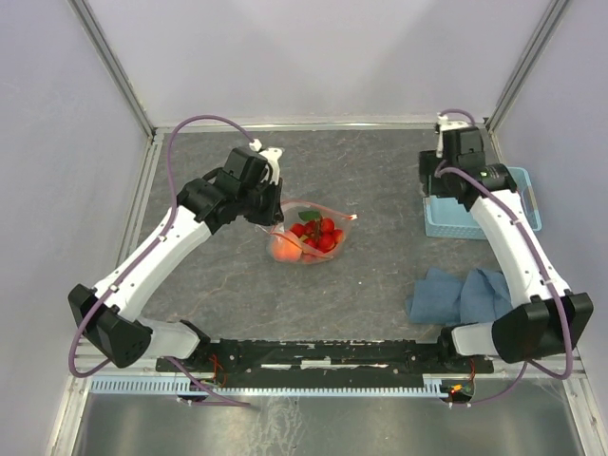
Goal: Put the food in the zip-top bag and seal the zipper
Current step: Pick up the fake fruit from the bin.
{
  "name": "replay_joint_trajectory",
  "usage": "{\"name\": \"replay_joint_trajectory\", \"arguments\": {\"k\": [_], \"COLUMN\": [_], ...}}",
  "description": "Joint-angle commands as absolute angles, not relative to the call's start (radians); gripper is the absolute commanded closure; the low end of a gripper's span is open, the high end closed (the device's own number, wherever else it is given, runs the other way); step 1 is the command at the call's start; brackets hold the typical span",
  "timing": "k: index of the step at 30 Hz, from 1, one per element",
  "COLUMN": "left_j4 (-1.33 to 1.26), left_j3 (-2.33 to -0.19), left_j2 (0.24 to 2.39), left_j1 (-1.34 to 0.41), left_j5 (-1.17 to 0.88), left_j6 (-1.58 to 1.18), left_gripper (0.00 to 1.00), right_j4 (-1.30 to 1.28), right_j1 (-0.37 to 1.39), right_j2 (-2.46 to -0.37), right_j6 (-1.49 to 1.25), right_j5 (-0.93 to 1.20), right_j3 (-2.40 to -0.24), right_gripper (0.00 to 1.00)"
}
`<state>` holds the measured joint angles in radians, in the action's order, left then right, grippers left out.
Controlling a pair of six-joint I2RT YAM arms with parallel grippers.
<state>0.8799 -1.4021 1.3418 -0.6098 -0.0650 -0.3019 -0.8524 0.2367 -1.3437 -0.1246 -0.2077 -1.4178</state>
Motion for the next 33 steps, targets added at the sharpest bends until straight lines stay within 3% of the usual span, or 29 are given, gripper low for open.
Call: {"name": "replay_joint_trajectory", "arguments": {"k": [1,5,11,19,33], "left_j4": [0.826,0.822,0.809,0.791,0.772], "left_j3": [-1.388,-1.384,-1.371,-1.345,-1.329], "left_j2": [1.306,1.299,1.285,1.279,1.282], "left_j1": [-0.598,-0.592,-0.571,-0.556,-0.513], "left_j5": [-0.077,-0.083,-0.093,-0.113,-0.16], "left_j6": [-0.268,-0.27,-0.273,-0.277,-0.281], "left_gripper": [0.97,0.97,0.97,0.97,0.97], "right_j4": [-0.71,-0.625,-0.495,-0.344,-0.358], "right_j1": [0.066,-0.094,-0.196,-0.279,-0.349], "right_j2": [-1.368,-1.415,-1.511,-1.682,-1.964], "right_j6": [-0.196,-0.243,-0.244,-0.163,-0.126], "right_j5": [-0.255,-0.253,-0.335,-0.236,-0.121], "right_j3": [-1.33,-1.286,-1.3,-1.34,-1.496], "right_gripper": [0.24,0.22,0.19,0.16,0.14]}}
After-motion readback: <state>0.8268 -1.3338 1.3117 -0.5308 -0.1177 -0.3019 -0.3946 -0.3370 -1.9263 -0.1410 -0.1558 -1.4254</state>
